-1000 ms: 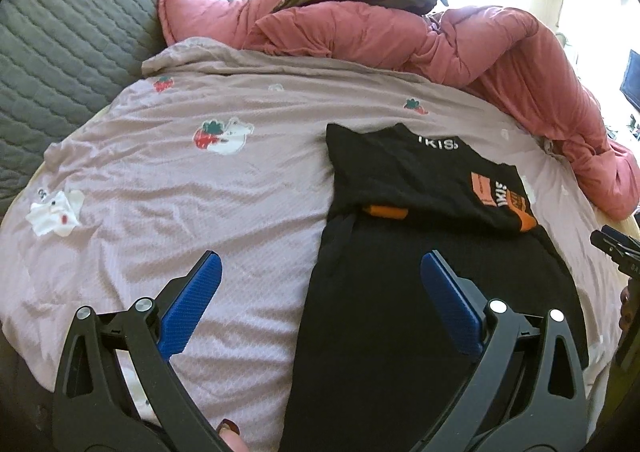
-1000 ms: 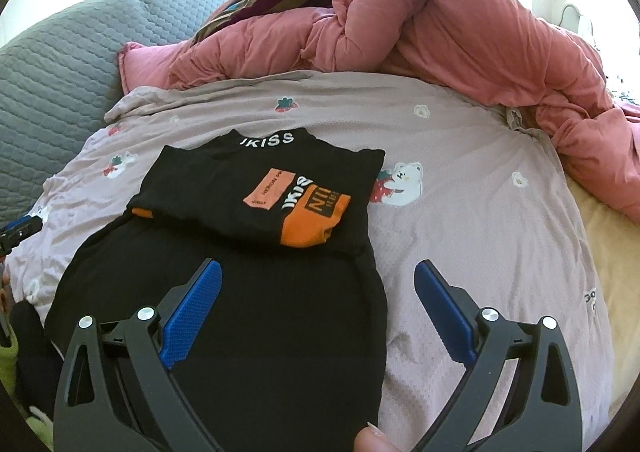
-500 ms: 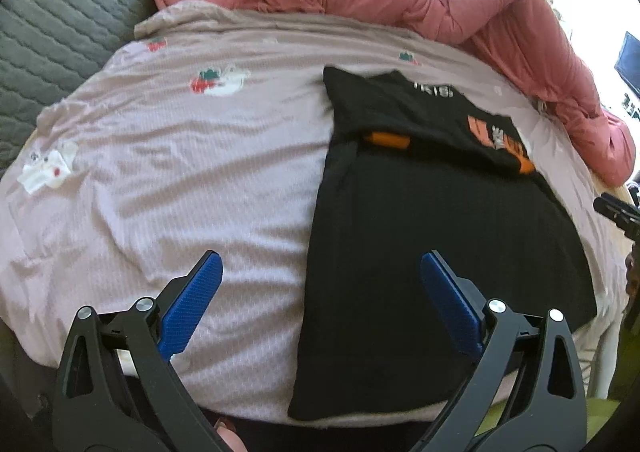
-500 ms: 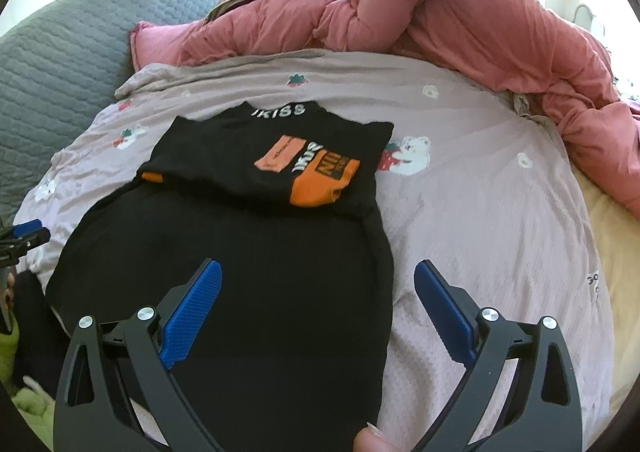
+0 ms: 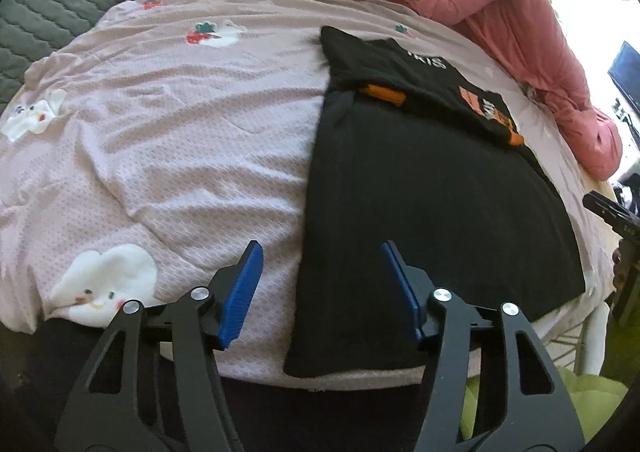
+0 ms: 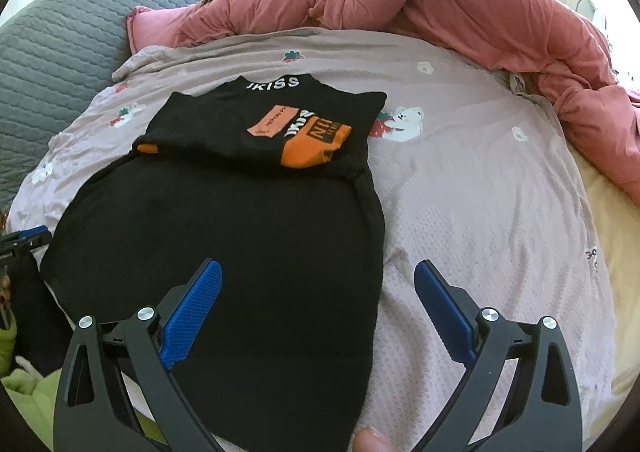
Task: Fold small clothes
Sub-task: 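Close both grippers on the shirt hem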
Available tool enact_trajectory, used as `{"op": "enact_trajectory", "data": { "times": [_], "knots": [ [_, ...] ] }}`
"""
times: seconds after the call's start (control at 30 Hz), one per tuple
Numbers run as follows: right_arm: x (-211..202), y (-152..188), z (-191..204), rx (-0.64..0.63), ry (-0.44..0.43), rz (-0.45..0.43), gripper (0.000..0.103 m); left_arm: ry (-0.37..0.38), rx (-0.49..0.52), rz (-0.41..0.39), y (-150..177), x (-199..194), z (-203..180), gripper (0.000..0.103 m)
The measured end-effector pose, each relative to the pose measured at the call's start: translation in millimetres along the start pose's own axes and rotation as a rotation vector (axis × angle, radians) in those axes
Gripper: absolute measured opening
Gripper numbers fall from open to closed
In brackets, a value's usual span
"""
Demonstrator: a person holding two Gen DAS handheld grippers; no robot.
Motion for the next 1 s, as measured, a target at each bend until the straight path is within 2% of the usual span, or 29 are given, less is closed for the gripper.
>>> {"op": "enact_trajectory", "data": {
  "times": [0.2, 0.47, 0.53, 0.67, 0.73, 0.8, 1.0],
  "knots": [
    [0.5, 17.2, 1.7, -0.015, -0.008, 0.040, 0.096, 0.018, 0.017, 0.049, 13.8, 12.5, -9.3, 0.040],
    [-1.5, 37.2, -2.6, 0.004, -0.042, 0.076, 0.095, 0.016, 0.013, 0.061, 17.7, 19.9, -7.4, 0.040],
    [-1.2, 42.7, -1.7, 0.000, -0.069, 0.090, 0.079, 0.011, 0.015, 0.060, 18.2, 20.9, -7.7, 0.039],
    [2.5, 53.1, -1.2, 0.006, -0.100, 0.118, 0.065, 0.008, 0.017, 0.059, 17.8, 21.6, -8.2, 0.038],
    [4.8, 58.4, -0.8, 0.016, -0.116, 0.130, 0.052, 0.009, 0.015, 0.060, 17.5, 22.5, -7.7, 0.038],
    [8.4, 61.1, 1.4, 0.016, -0.135, 0.138, 0.043, 0.009, 0.015, 0.060, 17.6, 22.4, -7.2, 0.038],
    [19.8, 65.4, -7.2, 0.055, -0.143, 0.144, 0.043, 0.008, 0.007, 0.060, 16.5, 24.7, -5.1, 0.038]
  ]
}}
Point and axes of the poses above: each gripper's, at about its wrist camera, not at the fingertips, and x roughly the way its jaws point, z to its left, y to its underside, the point moved 6 cm from there along x, roughly the way its jaws point, and after that the axes turned 14 degrees about -x, right-handed, at the moved point
